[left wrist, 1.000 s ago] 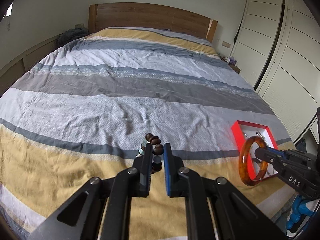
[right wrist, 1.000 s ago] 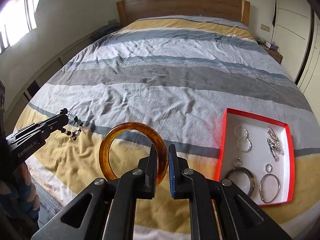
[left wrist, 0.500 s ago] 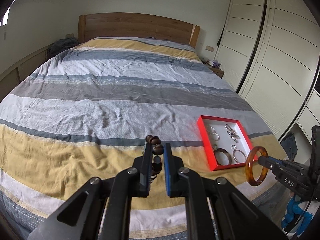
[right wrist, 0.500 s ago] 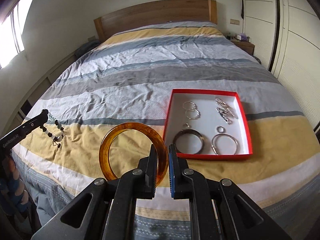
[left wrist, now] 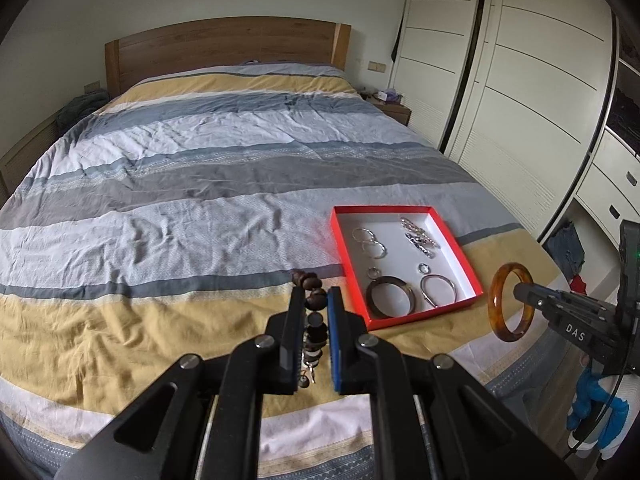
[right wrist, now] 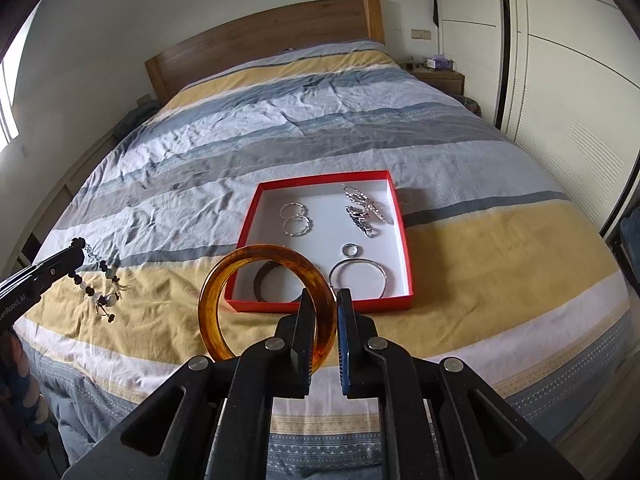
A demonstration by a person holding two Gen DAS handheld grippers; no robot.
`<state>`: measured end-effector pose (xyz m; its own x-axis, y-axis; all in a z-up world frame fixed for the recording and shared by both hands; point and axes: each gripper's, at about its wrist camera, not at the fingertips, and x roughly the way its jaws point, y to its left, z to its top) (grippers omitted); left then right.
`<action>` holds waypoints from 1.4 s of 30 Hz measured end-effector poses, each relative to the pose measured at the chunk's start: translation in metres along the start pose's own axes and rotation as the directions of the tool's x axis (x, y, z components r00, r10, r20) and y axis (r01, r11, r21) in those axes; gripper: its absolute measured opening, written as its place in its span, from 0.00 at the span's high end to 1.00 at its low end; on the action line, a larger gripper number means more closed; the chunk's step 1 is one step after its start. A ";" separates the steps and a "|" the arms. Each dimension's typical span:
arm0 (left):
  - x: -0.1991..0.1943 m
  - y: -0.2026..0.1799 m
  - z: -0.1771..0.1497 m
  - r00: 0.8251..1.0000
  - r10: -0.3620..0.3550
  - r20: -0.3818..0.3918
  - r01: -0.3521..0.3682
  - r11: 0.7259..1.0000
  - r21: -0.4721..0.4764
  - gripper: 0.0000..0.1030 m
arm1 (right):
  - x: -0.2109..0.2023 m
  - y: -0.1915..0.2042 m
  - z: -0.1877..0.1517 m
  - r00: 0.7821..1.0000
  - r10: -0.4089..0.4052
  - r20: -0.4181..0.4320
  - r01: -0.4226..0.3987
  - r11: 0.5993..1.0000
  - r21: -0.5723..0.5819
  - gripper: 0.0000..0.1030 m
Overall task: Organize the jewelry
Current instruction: 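Carry the held bracelet and bangle over to the red box, then lower the bracelet and bangle into the box and open both tools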
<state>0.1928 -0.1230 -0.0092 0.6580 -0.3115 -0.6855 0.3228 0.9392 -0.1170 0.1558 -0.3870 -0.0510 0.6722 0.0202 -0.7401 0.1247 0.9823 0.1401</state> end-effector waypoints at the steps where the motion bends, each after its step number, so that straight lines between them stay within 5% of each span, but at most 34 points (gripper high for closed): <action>1: 0.005 -0.005 0.002 1.000 -0.006 -0.008 0.006 1.000 0.010 0.91 | 0.003 -0.004 0.001 1.000 -0.005 -0.004 0.005 1.000 0.005 0.90; 16: 0.113 -0.076 0.045 0.986 -0.127 -0.109 0.137 0.986 0.095 0.91 | 0.073 -0.042 0.041 0.995 -0.076 -0.065 0.075 0.997 -0.013 0.90; 42: 0.242 -0.058 0.023 0.960 -0.103 -0.262 0.116 0.993 0.036 0.90 | 0.186 -0.028 0.066 0.978 -0.098 -0.181 0.044 0.959 -0.279 0.90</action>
<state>0.3489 -0.2565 -0.1519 0.4201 -0.3579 -0.8340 0.4217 0.8907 -0.1698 0.3258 -0.4228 -0.1488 0.5131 -0.0429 -0.8573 -0.0544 0.9951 -0.0823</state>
